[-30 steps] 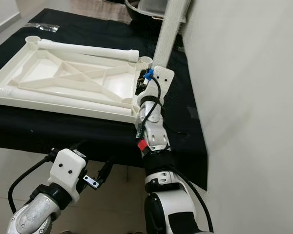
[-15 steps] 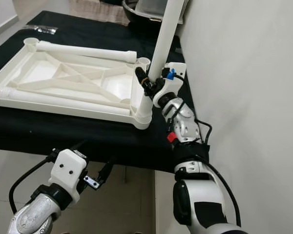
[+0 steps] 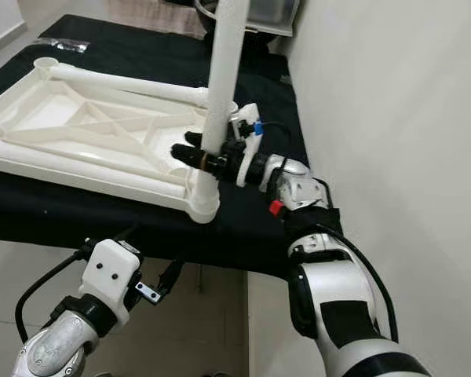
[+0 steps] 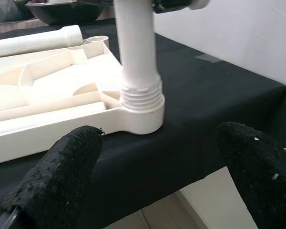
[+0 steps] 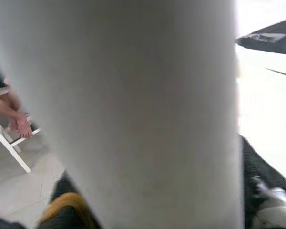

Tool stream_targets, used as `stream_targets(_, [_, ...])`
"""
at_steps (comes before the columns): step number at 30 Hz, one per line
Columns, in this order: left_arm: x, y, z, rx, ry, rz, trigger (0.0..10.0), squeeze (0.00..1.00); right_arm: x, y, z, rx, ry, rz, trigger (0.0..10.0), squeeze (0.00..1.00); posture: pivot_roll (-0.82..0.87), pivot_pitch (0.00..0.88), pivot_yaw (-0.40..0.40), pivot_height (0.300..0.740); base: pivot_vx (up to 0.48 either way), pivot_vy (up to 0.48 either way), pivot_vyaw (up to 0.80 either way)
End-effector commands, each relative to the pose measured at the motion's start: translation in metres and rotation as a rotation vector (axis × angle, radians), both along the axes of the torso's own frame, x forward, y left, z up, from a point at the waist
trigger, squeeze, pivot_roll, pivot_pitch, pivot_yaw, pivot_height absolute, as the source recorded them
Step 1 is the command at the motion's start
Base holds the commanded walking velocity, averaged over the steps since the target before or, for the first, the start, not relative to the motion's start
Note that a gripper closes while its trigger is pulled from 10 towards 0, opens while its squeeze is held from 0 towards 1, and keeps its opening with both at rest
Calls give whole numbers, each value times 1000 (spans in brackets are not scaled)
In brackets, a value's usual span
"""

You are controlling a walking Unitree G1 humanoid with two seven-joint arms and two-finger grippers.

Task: Building children table

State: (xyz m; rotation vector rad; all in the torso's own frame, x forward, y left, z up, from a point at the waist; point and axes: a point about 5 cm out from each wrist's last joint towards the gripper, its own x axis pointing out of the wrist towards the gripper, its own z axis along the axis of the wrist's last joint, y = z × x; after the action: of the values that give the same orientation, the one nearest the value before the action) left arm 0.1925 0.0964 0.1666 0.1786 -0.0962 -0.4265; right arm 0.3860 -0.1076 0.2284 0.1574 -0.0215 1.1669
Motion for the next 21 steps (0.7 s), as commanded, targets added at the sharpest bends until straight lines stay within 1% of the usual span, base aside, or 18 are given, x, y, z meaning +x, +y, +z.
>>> stream_targets(1, [-2, -2, 1, -3, -7, -8, 10000, 0, 4, 9, 7, 6, -42, -45, 0, 0, 153, 92, -170, 740, 0, 0, 0])
stream_targets(2, [-2, -2, 2, -2, -8, -6, 10000, 0, 6, 9, 9, 20, -45, -76, 0, 0, 153, 92, -170, 740, 0, 0, 0])
stream_targets(4, [-2, -2, 2, -2, -8, -6, 10000, 0, 6, 9, 9, 20, -45, -76, 0, 0, 153, 92, -170, 740, 0, 0, 0])
stream_targets(5, [-2, -2, 2, 0, -8, -5, 10000, 0, 10, 8, 9, 29, -43, -167, 0, 0, 150, 97, -171, 740, 0, 0, 0])
stream_targets(7, [-1, -2, 1, 1, -8, -5, 10000, 0, 17, -1, 6, 15, -69, -385, 0, 0, 134, 99, -162, 740, 0, 0, 0])
stream_targets(8, [-1, -2, 1, 1, -8, -5, 10000, 0, 17, -1, 6, 15, -69, -385, 0, 0, 134, 99, -162, 740, 0, 0, 0])
stream_targets(9, [-1, -2, 1, 1, -8, -5, 10000, 0, 18, -5, 5, 10, -80, -463, 0, 0, 132, 99, -160, 740, 0, 0, 0])
stream_targets(10, [-1, -2, 1, 1, -8, -5, 10000, 0, 18, -5, 5, 10, -80, -463, 0, 0, 132, 99, -160, 740, 0, 0, 0])
stream_targets(11, [0, -3, 1, 0, -8, -7, 10000, 0, 21, -12, 1, 22, -53, -584, 0, 0, 128, 102, -161, 740, 0, 0, 0])
stream_targets(12, [0, -3, 1, 0, -8, -7, 10000, 0, 21, -12, 1, 22, -53, -584, 0, 0, 128, 102, -161, 740, 0, 0, 0])
stream_targets(13, [0, -3, 1, -1, -9, -10, 10000, 0, 22, -20, -5, 26, -19, -729, 0, 0, 127, 99, -157, 740, 0, 0, 0])
stream_targets(14, [1, -4, 1, -2, -10, -12, 10000, 0, 22, -26, -10, 27, 7, -822, 0, 0, 127, 99, -157, 740, 0, 0, 0])
stream_targets(15, [1, -4, 1, -2, -10, -12, 10000, 0, 22, -26, -10, 27, 7, -822, 0, 0, 127, 99, -157, 740, 0, 0, 0])
stream_targets(16, [1, -4, 1, -2, -11, -13, 10000, 0, 20, -31, -17, 8, 17, -948, 0, 0, 121, 100, -156, 740, 0, 0, 0])
stream_targets(17, [1, -4, 1, -2, -11, -13, 10000, 0, 20, -31, -17, 8, 17, -948, 0, 0, 121, 100, -156, 740, 0, 0, 0])
stream_targets(19, [2, -4, 0, -4, -13, -12, 10000, 0, 9, -31, -29, 11, 65, -1218, 0, 0, 118, 88, -152, 740, 0, 0, 0])
stream_targets(21, [2, -4, 0, -4, -13, -12, 10000, 0, 9, -31, -29, 11, 65, -1218, 0, 0, 118, 88, -152, 740, 0, 0, 0])
